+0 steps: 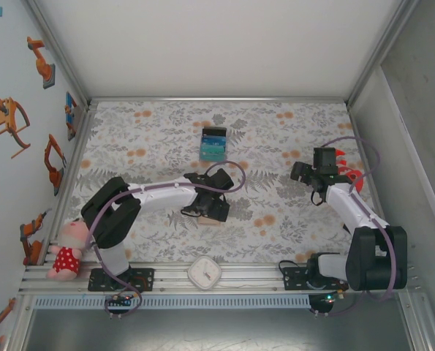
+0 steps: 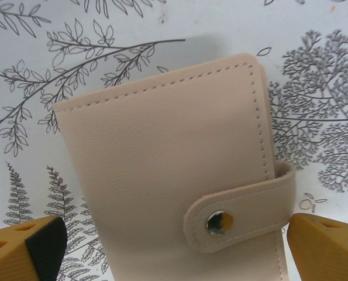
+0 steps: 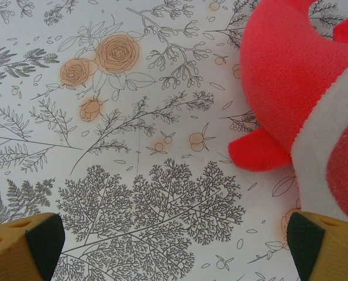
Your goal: Take the credit cards out of the card holder
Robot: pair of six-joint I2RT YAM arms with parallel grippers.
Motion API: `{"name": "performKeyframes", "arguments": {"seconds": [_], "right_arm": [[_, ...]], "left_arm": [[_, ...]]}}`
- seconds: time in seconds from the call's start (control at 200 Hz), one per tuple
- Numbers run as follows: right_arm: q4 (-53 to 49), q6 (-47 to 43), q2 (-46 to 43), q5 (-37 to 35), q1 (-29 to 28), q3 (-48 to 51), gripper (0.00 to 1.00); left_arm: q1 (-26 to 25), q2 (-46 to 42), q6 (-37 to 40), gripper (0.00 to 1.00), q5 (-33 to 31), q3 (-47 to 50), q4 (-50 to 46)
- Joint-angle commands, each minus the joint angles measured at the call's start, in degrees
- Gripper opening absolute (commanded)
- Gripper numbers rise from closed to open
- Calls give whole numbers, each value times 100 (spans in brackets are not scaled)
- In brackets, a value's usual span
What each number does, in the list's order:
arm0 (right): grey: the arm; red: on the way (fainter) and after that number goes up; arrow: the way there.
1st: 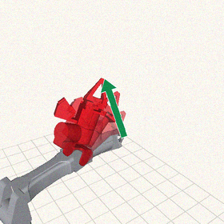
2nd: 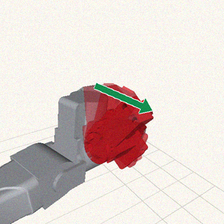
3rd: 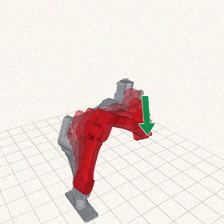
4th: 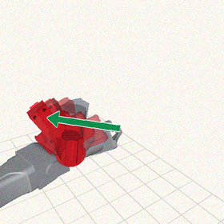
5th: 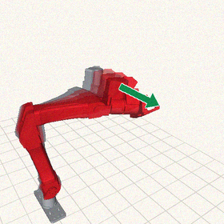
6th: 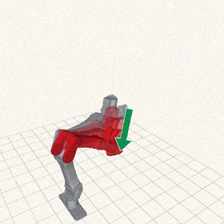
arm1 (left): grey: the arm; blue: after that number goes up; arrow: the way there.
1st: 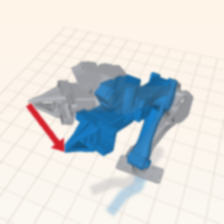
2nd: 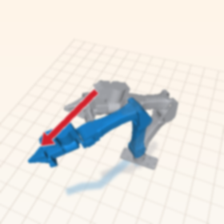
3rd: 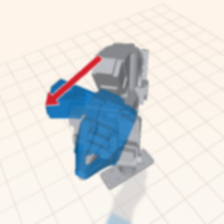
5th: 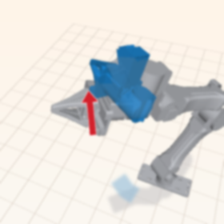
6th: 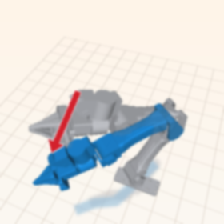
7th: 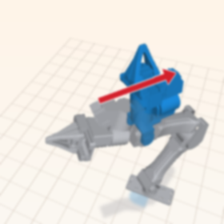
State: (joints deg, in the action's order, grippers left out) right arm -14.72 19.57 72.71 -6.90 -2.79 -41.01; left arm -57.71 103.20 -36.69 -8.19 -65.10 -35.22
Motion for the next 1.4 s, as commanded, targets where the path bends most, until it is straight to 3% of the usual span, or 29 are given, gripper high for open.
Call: {"name": "performKeyframes", "arguments": {"seconds": [0.0,0.346,0.611,0.766,0.946,1.182,1.397], "right_arm": [[22,49,-23,66,-38,-146,98],[22,56,-28,116,-39,-144,98],[8,108,-9,288,-38,-187,98],[-200,249,-74,520,-38,-233,98],[-293,575,-414,1197,-37,-76,97],[258,1250,-774,2803,-109,356,96],[1094,1833,-661,3879,-698,572,91]], "left_arm": [[-21,207,30,97,-23,-87,-205],[-100,336,3,97,182,-26,-45],[-98,321,-49,100,-114,163,-81],[-91,47,-41,82,-312,280,94],[-91,-239,33,70,-464,434,480],[-78,-622,302,67,-620,615,973],[-91,-1086,797,63,-888,856,1580]]}}
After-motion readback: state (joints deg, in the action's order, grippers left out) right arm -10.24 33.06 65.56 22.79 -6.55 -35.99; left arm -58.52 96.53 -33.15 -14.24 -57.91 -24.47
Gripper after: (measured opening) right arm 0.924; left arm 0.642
